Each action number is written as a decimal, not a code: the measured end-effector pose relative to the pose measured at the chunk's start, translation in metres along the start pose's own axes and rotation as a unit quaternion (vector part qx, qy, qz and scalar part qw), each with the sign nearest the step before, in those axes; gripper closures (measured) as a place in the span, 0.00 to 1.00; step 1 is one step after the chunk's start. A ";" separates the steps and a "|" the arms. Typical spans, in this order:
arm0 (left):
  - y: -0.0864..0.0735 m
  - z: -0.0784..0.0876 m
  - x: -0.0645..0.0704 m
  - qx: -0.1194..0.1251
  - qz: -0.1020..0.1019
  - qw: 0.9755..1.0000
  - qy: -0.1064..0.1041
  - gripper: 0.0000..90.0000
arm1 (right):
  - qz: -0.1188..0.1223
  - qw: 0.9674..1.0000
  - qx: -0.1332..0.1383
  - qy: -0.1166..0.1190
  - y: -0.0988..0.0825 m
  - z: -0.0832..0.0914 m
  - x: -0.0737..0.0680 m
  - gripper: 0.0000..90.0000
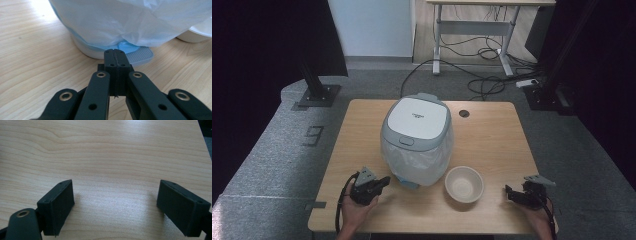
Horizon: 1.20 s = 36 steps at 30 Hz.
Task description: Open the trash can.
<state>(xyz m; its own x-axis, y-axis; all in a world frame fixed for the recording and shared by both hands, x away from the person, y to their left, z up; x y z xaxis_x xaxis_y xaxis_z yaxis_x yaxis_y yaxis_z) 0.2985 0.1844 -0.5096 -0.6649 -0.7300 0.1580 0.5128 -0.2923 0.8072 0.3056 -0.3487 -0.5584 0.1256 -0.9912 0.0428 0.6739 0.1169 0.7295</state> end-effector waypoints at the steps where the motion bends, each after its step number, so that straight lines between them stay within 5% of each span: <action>1: 0.001 -0.002 0.001 -0.002 0.000 1.000 -0.003 1.00 | 0.000 1.000 0.000 -0.001 0.000 0.000 0.000 0.15; 19: 0.012 -0.039 0.015 -0.037 -0.018 0.999 -0.035 1.00 | -0.005 1.000 0.000 -0.006 0.000 0.000 -0.001 0.15; 27: 0.013 -0.055 0.018 -0.060 -0.030 0.997 -0.027 1.00 | -0.006 1.000 0.000 -0.006 0.000 0.000 -0.001 0.15; 36: 0.009 -0.056 0.017 -0.053 -0.030 0.998 -0.024 1.00 | -0.006 1.000 0.000 -0.006 0.000 0.000 -0.001 0.15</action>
Point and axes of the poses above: each handheld gripper's, and its own axes: z roughly backward along the jaws, y roughly out of its top, x roughly to its right, the point moved 1 cm from there along -z, roughly forward along the jaws, and after that the axes turned 4 degrees about -y, right-handed, at the moved point
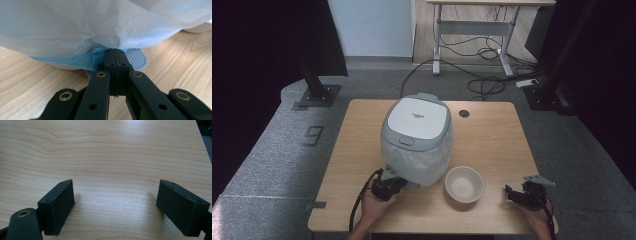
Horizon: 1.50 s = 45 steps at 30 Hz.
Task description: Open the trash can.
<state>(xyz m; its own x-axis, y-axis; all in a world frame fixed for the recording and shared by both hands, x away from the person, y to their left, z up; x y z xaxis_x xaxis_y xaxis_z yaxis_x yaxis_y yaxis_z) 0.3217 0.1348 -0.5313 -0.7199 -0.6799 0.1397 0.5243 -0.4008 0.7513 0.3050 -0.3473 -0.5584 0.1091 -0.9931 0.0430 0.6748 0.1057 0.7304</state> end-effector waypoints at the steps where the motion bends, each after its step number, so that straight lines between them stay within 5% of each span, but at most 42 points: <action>1: 0.000 0.000 0.001 0.000 -0.001 1.000 0.003 1.00 | 0.000 1.000 0.000 0.000 0.000 0.000 0.000 0.15; 13: -0.001 -0.002 0.008 -0.007 -0.019 0.999 0.030 1.00 | 0.000 1.000 0.000 0.000 0.000 0.000 0.000 0.15; 18: -0.002 -0.005 0.016 -0.012 -0.036 0.998 0.058 1.00 | -0.001 1.000 0.000 -0.001 0.000 0.000 0.000 0.15; 31: -0.004 -0.006 0.007 -0.013 -0.006 1.000 0.026 1.00 | -0.002 1.000 0.000 -0.001 0.000 0.000 0.000 0.15; 45: -0.006 -0.010 0.004 -0.023 -0.002 1.000 0.019 1.00 | -0.002 1.000 0.000 -0.001 0.000 0.000 0.000 0.15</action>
Point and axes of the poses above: each handheld gripper's, and its own axes: z roughly backward along the jaws, y roughly out of its top, x roughly to its right, the point moved 1 cm from there along -z, roughly forward along the jaws, and after that the axes turned 4 degrees about -y, right-handed, at the moved point
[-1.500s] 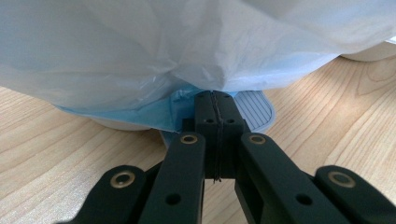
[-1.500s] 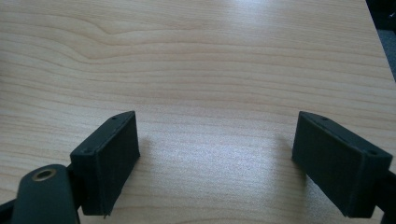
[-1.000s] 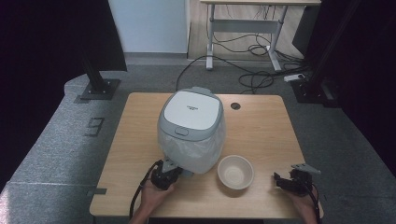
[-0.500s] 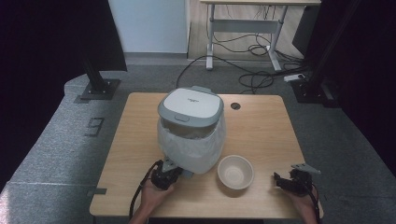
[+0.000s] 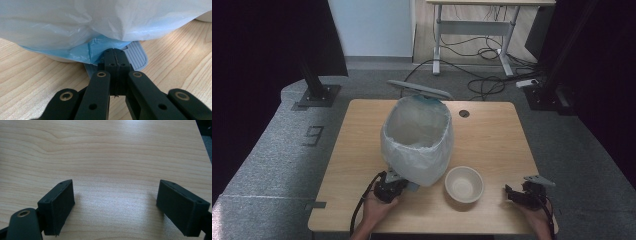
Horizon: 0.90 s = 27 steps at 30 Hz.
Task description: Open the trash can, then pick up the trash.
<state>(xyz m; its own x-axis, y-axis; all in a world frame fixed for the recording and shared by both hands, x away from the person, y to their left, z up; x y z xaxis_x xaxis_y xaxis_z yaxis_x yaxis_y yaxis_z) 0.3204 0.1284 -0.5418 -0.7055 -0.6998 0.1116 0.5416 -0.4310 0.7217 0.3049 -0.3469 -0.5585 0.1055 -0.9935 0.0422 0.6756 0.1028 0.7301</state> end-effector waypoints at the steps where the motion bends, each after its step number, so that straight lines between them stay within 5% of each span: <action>1: 0.000 0.000 0.000 0.000 0.000 1.000 0.000 1.00 | 0.000 1.000 0.000 0.000 0.000 0.000 0.000 0.15; 10: 0.000 0.000 -0.001 0.001 -0.002 1.000 -0.003 1.00 | 0.000 1.000 0.000 0.000 0.000 0.000 0.000 0.15; 16: 0.000 0.000 -0.001 0.000 -0.003 1.000 -0.004 1.00 | 0.010 1.000 0.009 -0.002 0.001 0.002 -0.002 0.24; 27: 0.000 0.000 -0.002 0.000 -0.004 1.000 -0.008 1.00 | 0.007 0.998 0.050 0.035 0.014 0.021 -0.012 0.33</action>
Point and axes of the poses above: each handheld gripper's, and its own axes: z roughly backward along the jaws, y roughly out of its top, x roughly to its right, the point moved 1 cm from there along -z, roughly forward along the jaws, and after that the axes turned 4 degrees about -y, right-handed, at the moved point
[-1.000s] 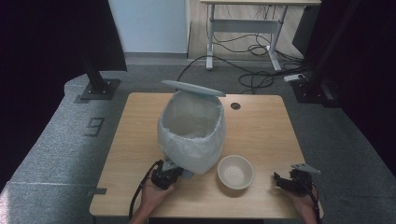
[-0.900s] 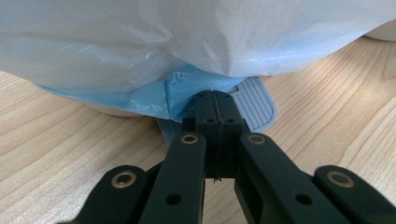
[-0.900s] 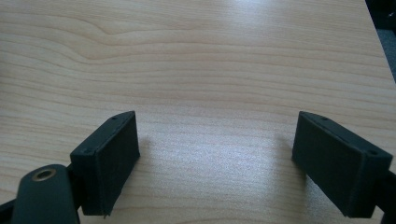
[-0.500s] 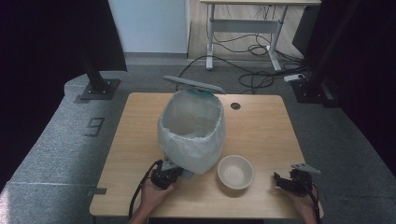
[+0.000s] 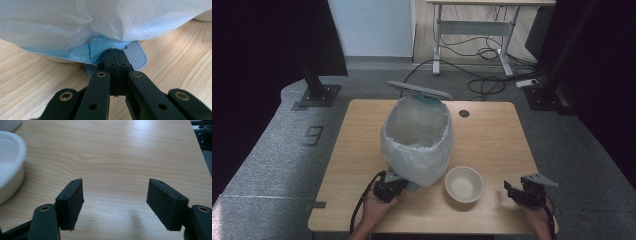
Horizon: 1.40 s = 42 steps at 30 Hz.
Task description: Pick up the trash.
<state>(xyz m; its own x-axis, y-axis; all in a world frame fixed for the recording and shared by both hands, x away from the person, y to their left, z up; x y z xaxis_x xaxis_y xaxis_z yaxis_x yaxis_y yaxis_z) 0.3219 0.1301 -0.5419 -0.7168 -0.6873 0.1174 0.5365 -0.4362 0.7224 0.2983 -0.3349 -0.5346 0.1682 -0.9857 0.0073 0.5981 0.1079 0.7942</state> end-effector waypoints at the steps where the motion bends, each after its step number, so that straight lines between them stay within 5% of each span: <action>1: 0.000 0.000 0.000 0.000 0.000 1.000 0.000 1.00 | 0.000 1.000 0.000 0.000 0.000 0.000 0.000 0.33; 21: 0.000 0.000 -0.001 0.001 0.000 1.000 -0.004 1.00 | 0.023 0.996 0.044 0.077 0.021 0.021 -0.031 0.46; 42: 0.000 0.000 -0.001 0.000 -0.001 1.000 -0.003 1.00 | 0.050 0.991 0.022 0.122 0.024 0.009 -0.066 0.47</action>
<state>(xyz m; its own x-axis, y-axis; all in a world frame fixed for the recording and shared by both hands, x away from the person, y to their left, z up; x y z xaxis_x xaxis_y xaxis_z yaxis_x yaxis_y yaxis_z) 0.3225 0.1308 -0.5419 -0.7205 -0.6830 0.1197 0.5350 -0.4378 0.7226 0.2950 -0.2685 -0.5106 0.4123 -0.9093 -0.0563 0.5350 0.1917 0.8228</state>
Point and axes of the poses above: each handheld gripper's, and its own axes: z roughly backward along the jaws, y roughly out of its top, x roughly to its right, the point moved 1 cm from there along -z, roughly forward along the jaws, and after that the axes turned 4 degrees about -y, right-handed, at the moved point
